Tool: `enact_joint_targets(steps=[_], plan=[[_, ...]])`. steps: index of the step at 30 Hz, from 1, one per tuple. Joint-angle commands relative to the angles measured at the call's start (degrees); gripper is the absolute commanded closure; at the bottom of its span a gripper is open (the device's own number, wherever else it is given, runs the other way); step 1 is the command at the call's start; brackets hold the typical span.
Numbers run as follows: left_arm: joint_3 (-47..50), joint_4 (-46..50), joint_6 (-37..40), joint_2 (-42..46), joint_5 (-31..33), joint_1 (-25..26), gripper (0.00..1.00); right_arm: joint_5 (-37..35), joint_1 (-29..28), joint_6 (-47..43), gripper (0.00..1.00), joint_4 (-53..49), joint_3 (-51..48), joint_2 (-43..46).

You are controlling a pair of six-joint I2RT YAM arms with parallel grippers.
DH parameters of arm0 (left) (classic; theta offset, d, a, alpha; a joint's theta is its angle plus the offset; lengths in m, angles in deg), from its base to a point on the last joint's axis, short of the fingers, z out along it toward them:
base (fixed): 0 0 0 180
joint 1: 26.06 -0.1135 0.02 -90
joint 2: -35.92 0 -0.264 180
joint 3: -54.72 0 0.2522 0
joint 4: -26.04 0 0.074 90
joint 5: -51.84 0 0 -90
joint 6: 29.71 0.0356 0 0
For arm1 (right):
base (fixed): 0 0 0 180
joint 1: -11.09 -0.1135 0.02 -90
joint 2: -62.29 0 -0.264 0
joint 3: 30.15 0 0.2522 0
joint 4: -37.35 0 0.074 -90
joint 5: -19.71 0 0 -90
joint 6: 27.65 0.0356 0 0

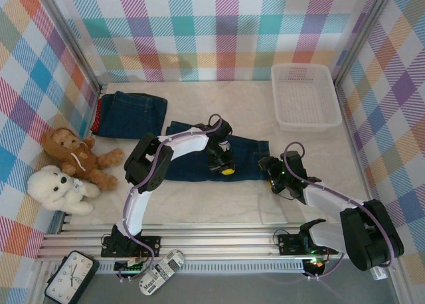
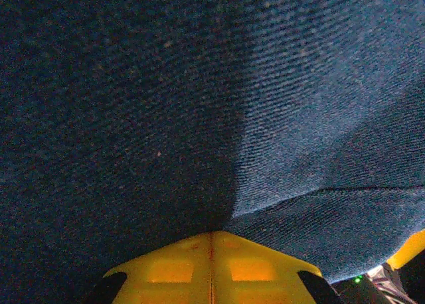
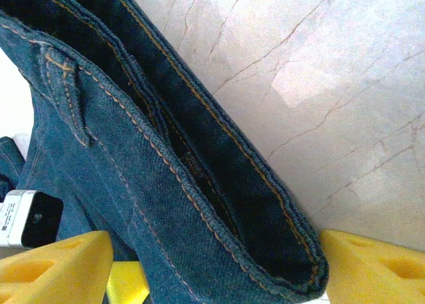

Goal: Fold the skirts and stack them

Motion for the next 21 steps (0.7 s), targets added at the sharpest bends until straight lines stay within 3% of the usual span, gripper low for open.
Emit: enact_joint_targets(steps=[1,14,21], plan=[[2.4,2.6,-0.7,-1.9,3.2,0.8,0.92,1.3,-1.5,-0.1,0.2,8.7,-0.2,0.2],[2.6,2.2,-0.8,-2.0,2.9,0.8,0.92,-3.6,-3.6,0.8,0.2,5.4,-1.8,6.1],[2.2,2.5,-0.5,-2.2,2.8,0.9,0.91,-6.1,-3.8,5.0,0.25,8.4,-4.6,3.8]])
